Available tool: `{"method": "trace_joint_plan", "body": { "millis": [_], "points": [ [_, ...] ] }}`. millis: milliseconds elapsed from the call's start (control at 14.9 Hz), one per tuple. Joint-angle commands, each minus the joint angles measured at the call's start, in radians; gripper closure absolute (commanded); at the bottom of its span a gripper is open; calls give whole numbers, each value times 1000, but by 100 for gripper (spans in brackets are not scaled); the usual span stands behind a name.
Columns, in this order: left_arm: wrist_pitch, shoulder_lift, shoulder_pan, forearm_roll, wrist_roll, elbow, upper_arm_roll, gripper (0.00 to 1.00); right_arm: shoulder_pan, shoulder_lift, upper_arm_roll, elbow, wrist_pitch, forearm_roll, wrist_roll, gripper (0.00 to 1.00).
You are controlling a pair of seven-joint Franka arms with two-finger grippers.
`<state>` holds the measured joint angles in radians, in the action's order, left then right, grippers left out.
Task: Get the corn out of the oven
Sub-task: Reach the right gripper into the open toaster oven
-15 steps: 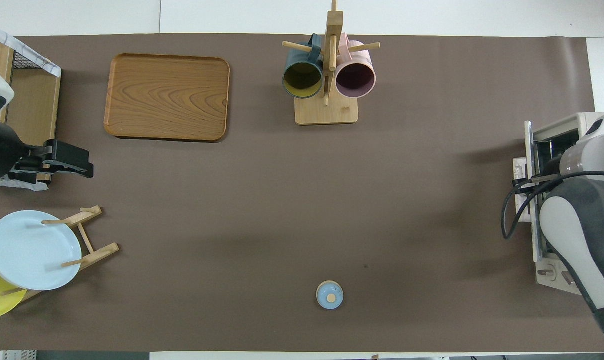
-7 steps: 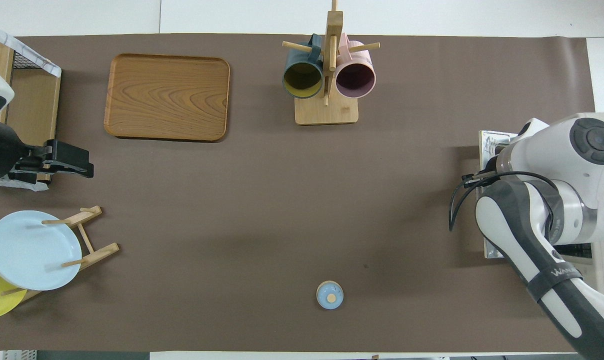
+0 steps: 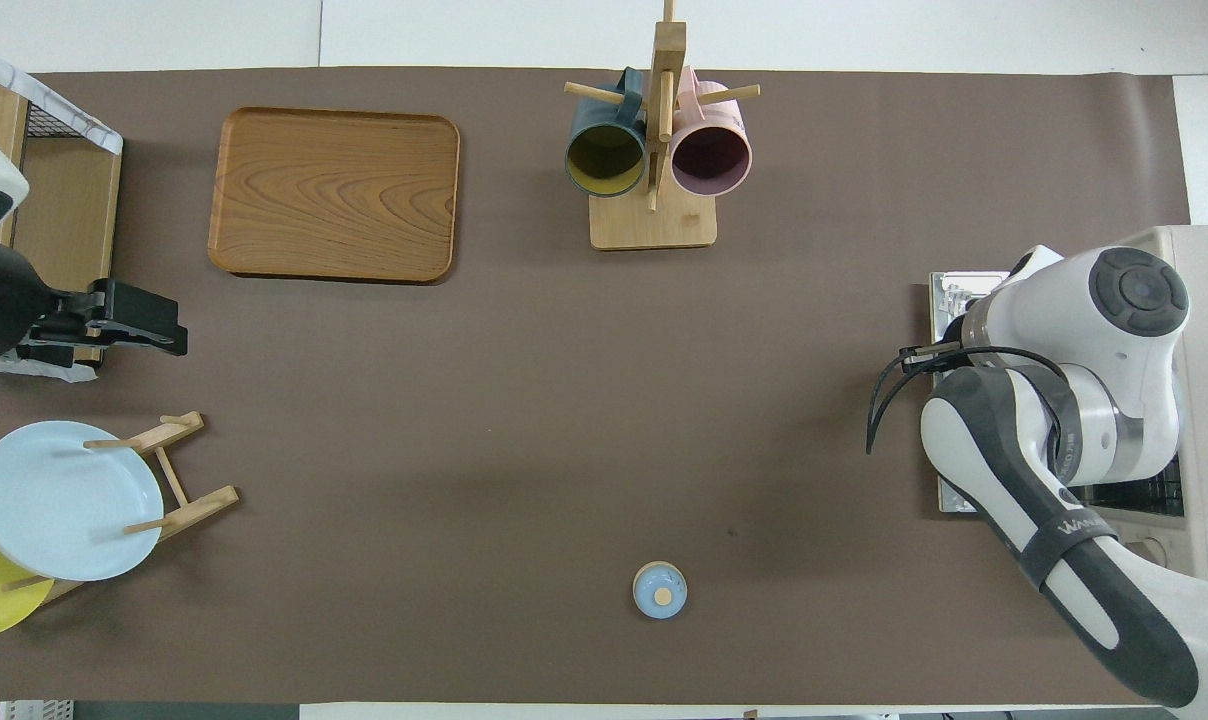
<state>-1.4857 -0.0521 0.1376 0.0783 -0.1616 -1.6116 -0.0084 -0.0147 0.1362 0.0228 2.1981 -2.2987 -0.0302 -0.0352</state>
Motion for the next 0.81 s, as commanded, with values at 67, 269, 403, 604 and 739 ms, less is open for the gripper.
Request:
{"method": "trace_joint_plan", "body": {
  "millis": [67, 269, 403, 604, 739],
  "points": [
    [-18, -12, -6, -18, -1, -21, -5, 0, -16, 19, -11, -8, -12, -24, 43, 100],
    [-16, -12, -4, -18, -1, -21, -7, 0, -36, 16, -11, -53, 54, -22, 43, 100],
    [-18, -12, -4, -18, -3, -21, -5, 0, -34, -1, -11, -109, 167, -22, 43, 99],
    [-18, -12, -4, -18, -1, -21, -5, 0, -22, -61, -17, -161, 324, -23, 40, 63],
    [-18, -12, -4, -18, -1, -21, -5, 0, 17, -72, -20, -153, 356, -25, 32, 53]
  ]
}}
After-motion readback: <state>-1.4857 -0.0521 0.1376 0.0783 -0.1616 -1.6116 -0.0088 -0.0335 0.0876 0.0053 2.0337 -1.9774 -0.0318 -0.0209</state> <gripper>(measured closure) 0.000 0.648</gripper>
